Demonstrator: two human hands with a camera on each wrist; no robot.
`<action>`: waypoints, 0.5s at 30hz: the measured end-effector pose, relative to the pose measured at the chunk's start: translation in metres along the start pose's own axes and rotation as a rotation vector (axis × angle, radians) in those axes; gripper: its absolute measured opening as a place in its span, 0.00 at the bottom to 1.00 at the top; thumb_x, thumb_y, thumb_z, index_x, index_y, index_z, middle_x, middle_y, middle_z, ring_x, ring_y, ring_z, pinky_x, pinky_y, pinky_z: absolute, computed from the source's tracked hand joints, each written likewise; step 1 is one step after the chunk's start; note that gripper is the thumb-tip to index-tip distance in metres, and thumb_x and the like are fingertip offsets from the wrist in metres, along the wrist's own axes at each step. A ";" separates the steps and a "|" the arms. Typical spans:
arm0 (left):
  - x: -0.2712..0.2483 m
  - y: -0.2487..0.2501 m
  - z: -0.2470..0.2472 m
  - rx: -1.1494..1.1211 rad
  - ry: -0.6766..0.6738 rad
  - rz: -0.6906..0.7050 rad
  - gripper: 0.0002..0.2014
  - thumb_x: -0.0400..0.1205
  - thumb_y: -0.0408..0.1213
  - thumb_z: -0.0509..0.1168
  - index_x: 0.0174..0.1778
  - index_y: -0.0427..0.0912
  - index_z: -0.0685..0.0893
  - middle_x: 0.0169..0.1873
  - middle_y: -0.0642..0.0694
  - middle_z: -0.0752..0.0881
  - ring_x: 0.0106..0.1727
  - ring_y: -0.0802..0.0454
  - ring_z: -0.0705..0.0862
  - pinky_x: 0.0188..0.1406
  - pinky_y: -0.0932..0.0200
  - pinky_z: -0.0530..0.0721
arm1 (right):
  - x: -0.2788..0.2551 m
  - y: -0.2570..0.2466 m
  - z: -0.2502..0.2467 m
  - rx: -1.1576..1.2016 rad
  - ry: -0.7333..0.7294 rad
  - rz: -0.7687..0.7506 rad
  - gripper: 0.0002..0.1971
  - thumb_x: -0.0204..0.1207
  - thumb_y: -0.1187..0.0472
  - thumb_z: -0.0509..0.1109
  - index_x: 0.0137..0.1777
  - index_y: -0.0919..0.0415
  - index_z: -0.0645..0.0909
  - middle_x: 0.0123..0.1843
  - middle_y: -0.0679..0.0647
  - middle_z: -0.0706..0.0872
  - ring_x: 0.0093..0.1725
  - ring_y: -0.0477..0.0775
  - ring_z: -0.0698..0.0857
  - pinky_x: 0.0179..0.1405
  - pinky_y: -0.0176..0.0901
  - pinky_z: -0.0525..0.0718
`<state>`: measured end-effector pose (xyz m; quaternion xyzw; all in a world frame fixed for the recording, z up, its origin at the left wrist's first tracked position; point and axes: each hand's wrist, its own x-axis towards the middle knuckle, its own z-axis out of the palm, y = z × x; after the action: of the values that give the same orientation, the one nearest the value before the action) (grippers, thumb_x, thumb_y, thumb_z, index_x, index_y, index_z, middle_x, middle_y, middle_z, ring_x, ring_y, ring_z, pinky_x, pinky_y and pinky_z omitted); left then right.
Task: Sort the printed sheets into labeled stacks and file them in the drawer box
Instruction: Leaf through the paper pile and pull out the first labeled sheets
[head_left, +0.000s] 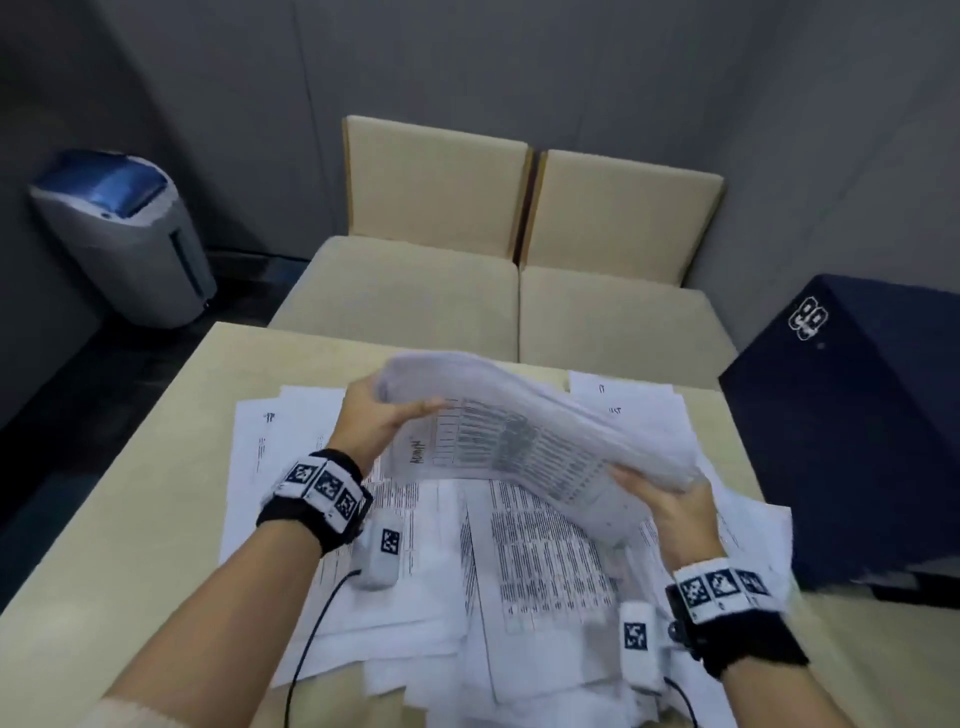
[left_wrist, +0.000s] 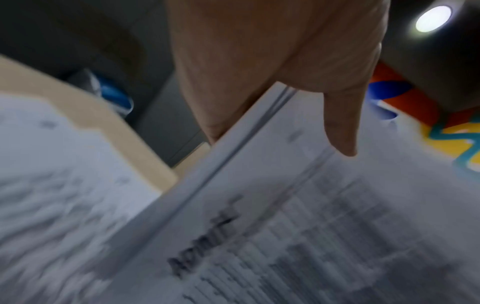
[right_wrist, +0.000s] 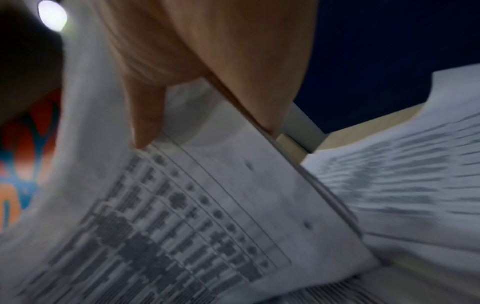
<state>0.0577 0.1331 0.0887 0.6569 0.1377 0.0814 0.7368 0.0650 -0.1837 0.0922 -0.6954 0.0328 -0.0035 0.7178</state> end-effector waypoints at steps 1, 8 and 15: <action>-0.003 -0.007 0.008 -0.001 0.013 -0.012 0.23 0.67 0.29 0.81 0.55 0.47 0.85 0.49 0.49 0.92 0.52 0.55 0.91 0.53 0.55 0.88 | -0.001 0.009 0.000 -0.002 -0.012 0.041 0.20 0.66 0.77 0.78 0.58 0.68 0.86 0.47 0.54 0.94 0.47 0.50 0.92 0.39 0.41 0.89; -0.001 -0.026 0.015 -0.059 0.190 -0.060 0.29 0.63 0.37 0.86 0.59 0.39 0.86 0.54 0.41 0.91 0.57 0.45 0.90 0.62 0.41 0.86 | 0.011 0.018 -0.007 -0.155 0.011 0.049 0.25 0.62 0.66 0.84 0.59 0.53 0.83 0.56 0.53 0.90 0.57 0.54 0.88 0.42 0.36 0.88; 0.007 -0.023 0.025 -0.015 0.105 -0.043 0.27 0.63 0.31 0.84 0.57 0.42 0.85 0.52 0.43 0.91 0.54 0.46 0.90 0.49 0.54 0.91 | 0.034 -0.024 -0.004 -0.793 -0.118 -0.234 0.33 0.69 0.54 0.82 0.73 0.46 0.75 0.62 0.41 0.85 0.61 0.45 0.83 0.59 0.37 0.77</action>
<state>0.0705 0.1083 0.0681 0.6432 0.1896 0.1010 0.7349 0.0996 -0.1900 0.1146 -0.9159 -0.0890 -0.0322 0.3900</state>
